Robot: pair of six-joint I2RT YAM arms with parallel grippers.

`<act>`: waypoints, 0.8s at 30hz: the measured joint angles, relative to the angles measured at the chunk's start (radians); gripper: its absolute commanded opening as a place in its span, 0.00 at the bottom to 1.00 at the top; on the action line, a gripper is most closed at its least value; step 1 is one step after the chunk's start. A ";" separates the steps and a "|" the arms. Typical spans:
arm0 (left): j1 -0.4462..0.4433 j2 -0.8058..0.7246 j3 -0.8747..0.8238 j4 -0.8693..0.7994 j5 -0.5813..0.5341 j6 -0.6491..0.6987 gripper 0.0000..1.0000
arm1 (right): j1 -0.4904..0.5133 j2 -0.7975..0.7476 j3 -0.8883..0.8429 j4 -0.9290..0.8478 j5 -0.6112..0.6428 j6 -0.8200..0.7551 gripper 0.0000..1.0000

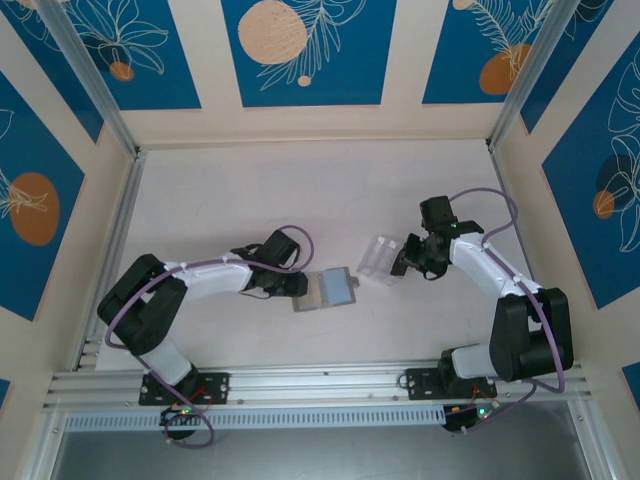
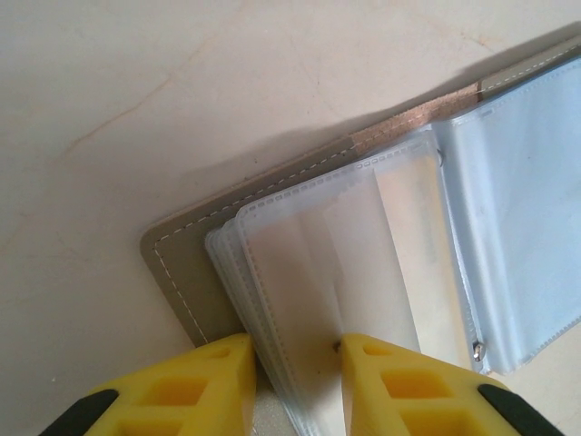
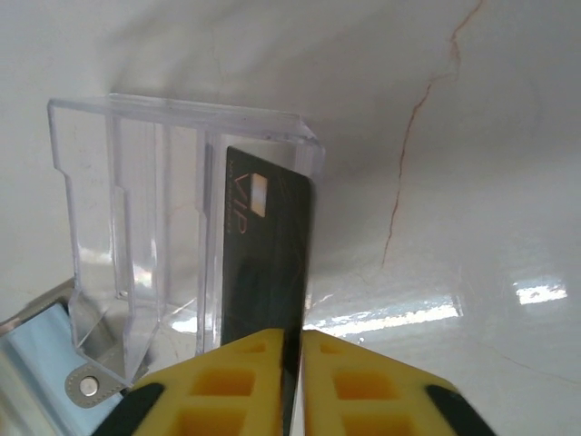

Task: Put the credit cards into the card holder
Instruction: Pick up the credit card from the storage box.

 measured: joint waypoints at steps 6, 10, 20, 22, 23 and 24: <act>0.000 0.000 0.000 0.001 0.002 -0.004 0.28 | 0.005 0.000 0.008 -0.002 -0.001 -0.004 0.07; 0.000 0.000 0.000 0.001 0.002 -0.006 0.28 | 0.024 0.000 0.025 -0.010 0.003 -0.005 0.07; 0.000 0.000 0.000 0.002 0.003 -0.014 0.28 | 0.066 0.041 0.077 -0.030 0.019 -0.013 0.14; 0.000 0.000 0.000 0.003 0.003 -0.014 0.28 | 0.067 0.066 0.083 -0.029 0.020 -0.016 0.15; 0.000 0.000 0.000 0.003 0.002 -0.014 0.28 | 0.067 0.078 0.084 -0.029 0.019 -0.018 0.15; 0.000 0.000 0.000 0.003 0.002 -0.014 0.28 | 0.068 0.089 0.084 -0.030 0.019 -0.020 0.16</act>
